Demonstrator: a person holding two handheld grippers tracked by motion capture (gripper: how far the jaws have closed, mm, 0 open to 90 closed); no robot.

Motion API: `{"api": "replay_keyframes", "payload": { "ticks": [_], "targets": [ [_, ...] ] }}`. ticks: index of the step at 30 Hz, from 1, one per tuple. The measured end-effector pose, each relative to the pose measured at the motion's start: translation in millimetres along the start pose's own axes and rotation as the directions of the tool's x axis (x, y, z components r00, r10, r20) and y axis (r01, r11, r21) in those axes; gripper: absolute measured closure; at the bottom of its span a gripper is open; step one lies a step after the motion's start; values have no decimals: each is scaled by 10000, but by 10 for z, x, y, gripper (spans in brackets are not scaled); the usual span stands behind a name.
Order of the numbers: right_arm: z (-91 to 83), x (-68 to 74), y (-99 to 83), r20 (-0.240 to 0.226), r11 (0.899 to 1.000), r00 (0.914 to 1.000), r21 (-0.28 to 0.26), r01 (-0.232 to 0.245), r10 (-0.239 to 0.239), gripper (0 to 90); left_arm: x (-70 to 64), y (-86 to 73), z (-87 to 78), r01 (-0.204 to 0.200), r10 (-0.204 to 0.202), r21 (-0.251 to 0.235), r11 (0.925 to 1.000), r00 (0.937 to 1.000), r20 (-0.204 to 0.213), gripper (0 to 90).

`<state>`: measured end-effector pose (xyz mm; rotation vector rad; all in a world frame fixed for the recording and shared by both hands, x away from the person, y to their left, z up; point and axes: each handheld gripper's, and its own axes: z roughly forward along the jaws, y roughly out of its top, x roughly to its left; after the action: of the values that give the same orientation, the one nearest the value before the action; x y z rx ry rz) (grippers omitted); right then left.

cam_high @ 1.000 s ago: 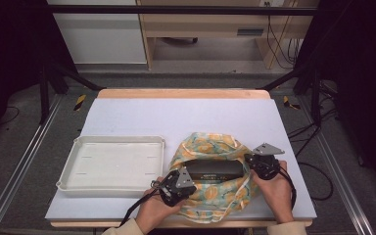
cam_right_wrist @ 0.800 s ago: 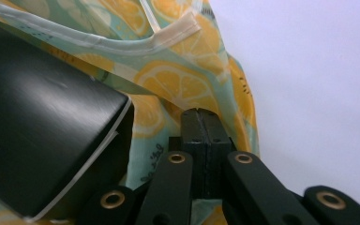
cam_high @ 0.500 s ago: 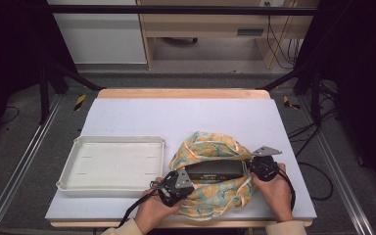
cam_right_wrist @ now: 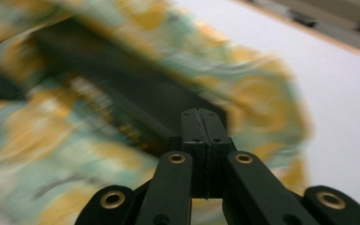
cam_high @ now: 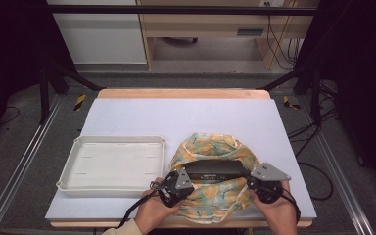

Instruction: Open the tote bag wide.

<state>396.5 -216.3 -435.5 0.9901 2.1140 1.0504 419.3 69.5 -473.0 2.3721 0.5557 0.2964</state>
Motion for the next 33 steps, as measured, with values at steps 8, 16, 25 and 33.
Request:
{"api": "replay_keyframes", "payload": {
  "ticks": [8, 16, 25, 33],
  "targets": [
    [204, 179, -115, -1017, 9855, 9926, 1491, 807, -659, 900, 3, -8, -3, -13, 13, -31, 10000, 10000, -2, 900],
    [302, 144, -242, -1344, 9626, 9903, 2614, 706, -362, 900, 60, -7, -54, 145, -146, -79, 9999, 9998, -121, 900],
    [3, 46, 33, -1278, 9945, 9906, 852, 602, -490, 886, 95, -32, -54, 290, -292, -108, 9995, 9995, -156, 900],
    [95, -54, 486, -1879, 9650, 9601, 1221, 2319, -2070, 550, 88, -49, -39, 319, -320, -101, 9994, 9994, -101, 900]
  ]
}}
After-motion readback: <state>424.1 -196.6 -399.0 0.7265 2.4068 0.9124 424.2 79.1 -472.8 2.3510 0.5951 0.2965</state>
